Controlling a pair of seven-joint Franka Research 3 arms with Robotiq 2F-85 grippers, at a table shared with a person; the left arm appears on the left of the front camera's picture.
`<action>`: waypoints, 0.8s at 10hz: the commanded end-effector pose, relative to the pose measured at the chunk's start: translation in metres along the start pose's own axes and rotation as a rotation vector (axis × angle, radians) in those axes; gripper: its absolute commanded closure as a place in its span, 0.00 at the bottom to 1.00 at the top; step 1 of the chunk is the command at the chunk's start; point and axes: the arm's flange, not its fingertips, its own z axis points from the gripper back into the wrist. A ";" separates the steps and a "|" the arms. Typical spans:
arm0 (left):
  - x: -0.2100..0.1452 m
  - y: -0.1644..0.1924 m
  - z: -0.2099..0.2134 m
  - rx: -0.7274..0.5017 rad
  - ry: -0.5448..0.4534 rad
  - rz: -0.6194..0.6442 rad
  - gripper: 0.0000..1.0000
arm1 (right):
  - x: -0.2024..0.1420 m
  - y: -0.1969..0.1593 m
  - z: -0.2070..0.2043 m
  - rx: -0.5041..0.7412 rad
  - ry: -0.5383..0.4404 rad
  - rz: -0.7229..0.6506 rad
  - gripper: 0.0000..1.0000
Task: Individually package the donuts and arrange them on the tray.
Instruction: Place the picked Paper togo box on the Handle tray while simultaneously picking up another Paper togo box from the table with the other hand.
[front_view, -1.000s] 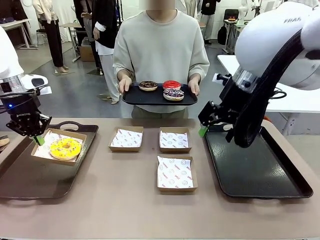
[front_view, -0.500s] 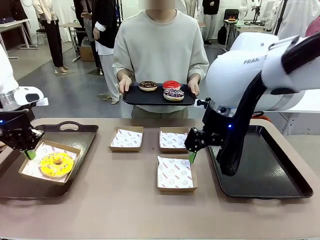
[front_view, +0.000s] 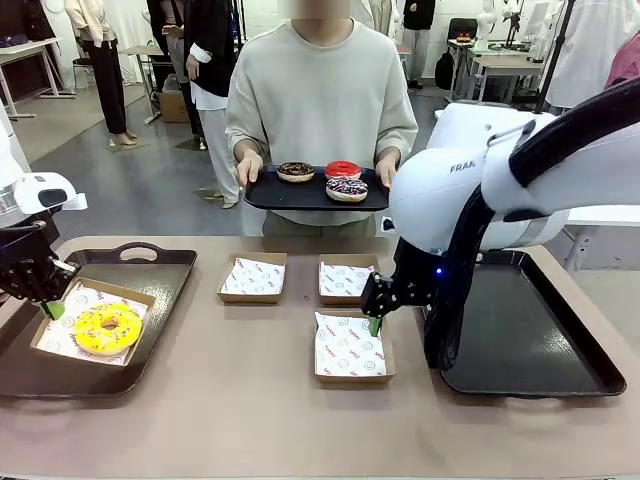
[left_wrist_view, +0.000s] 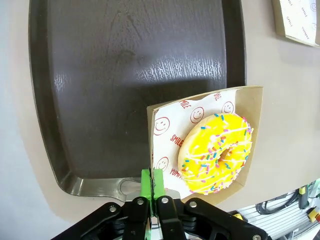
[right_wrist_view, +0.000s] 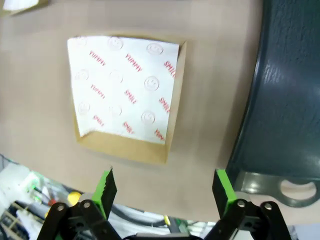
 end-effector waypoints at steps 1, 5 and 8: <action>-0.012 0.007 -0.020 -0.006 0.003 0.011 0.99 | 0.012 0.004 -0.018 -0.016 -0.045 -0.082 0.00; 0.007 0.004 -0.025 -0.025 0.051 0.011 0.99 | 0.025 0.001 -0.039 -0.009 -0.028 -0.111 0.00; 0.016 0.001 -0.025 -0.042 0.062 0.034 0.99 | 0.020 -0.006 -0.040 0.016 -0.007 -0.093 0.00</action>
